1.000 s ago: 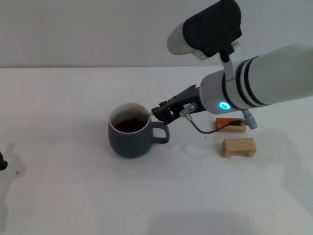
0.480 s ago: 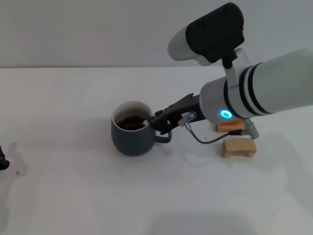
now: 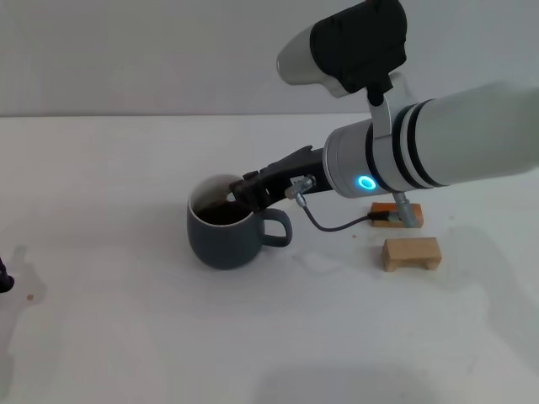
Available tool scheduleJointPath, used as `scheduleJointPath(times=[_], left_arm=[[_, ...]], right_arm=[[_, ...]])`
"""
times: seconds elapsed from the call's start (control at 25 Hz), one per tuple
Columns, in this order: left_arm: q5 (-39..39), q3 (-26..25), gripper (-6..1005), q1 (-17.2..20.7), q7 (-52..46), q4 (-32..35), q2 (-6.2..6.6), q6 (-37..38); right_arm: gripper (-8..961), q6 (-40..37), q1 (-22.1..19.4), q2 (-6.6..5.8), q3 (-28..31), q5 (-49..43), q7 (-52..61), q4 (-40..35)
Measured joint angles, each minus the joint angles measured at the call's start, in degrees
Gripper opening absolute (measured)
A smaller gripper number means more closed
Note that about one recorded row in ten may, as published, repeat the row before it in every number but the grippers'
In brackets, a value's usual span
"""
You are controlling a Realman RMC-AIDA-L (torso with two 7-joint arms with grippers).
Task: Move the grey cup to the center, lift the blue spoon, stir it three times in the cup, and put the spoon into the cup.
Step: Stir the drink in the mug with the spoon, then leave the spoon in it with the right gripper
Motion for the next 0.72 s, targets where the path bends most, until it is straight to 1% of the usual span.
scheduleJointPath(times=[0.2, 0.32, 0.48, 0.64, 0.72], left_arm=[[0.00, -0.10, -2, 0.00, -0.01, 0.08, 0.00, 0.00], [-0.01, -0.15, -2, 0.00, -0.06, 0.10, 0.00, 0.00], [-0.02, -0.17, -2, 0.01, 0.00, 0.10, 0.00, -0.01], [-0.01, -0.16, -2, 0.10, -0.04, 0.09, 0.00, 0.12], [-0.08, -0.16, -2, 0.20, -0.12, 0.09, 0.00, 0.27]], right_arm=[[161, -0.38, 0.89, -0.06, 0.49, 4.95, -3.64, -2.37], [161, -0.07, 0.95, -0.09, 0.51, 5.45, -3.80, -1.80], [161, -0.41, -0.23, -0.15, 1.36, 5.15, -5.22, -0.27], [292, -1.95, -1.85, -0.10, 2.64, 5.11, -7.55, 1.00], [358, -4.28, -3.64, -0.08, 2.71, 4.39, -9.80, 2.48]])
